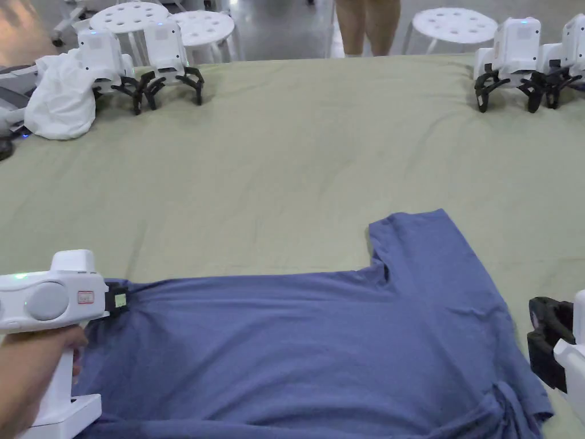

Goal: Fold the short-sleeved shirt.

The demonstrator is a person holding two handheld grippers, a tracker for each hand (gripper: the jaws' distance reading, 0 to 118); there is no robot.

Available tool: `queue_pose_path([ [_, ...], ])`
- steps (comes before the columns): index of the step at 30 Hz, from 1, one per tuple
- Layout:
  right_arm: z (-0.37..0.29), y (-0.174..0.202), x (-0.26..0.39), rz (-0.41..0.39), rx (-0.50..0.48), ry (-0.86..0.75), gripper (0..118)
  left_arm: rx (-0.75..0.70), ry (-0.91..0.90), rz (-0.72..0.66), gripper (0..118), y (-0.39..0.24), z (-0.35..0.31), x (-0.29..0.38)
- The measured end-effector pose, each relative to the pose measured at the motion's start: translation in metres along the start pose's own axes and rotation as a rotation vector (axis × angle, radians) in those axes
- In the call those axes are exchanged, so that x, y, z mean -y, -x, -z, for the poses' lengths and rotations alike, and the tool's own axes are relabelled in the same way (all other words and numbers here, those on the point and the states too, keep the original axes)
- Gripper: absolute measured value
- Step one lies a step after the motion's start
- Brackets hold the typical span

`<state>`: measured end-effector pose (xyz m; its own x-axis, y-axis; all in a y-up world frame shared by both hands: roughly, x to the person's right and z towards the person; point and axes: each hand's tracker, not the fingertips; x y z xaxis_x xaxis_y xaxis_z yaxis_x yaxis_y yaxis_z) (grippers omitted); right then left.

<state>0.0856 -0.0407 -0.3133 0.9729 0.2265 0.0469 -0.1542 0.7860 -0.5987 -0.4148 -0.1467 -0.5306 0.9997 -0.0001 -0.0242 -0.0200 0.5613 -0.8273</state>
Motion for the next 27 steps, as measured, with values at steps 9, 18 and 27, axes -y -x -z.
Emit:
queue_pose_path([
  [9,0.038,-0.032,-0.005,0.081,-0.076,0.182,34,-0.003,-0.093,0.044,0,-0.005,-0.052,0.008],
  [18,0.167,-0.053,0.003,0.124,-0.111,0.432,110,-0.009,-0.125,0.065,0,0.000,-0.080,0.018],
  [27,0.195,-0.029,0.000,0.099,-0.166,0.478,49,-0.015,-0.102,0.057,0,0.005,-0.067,0.020],
])
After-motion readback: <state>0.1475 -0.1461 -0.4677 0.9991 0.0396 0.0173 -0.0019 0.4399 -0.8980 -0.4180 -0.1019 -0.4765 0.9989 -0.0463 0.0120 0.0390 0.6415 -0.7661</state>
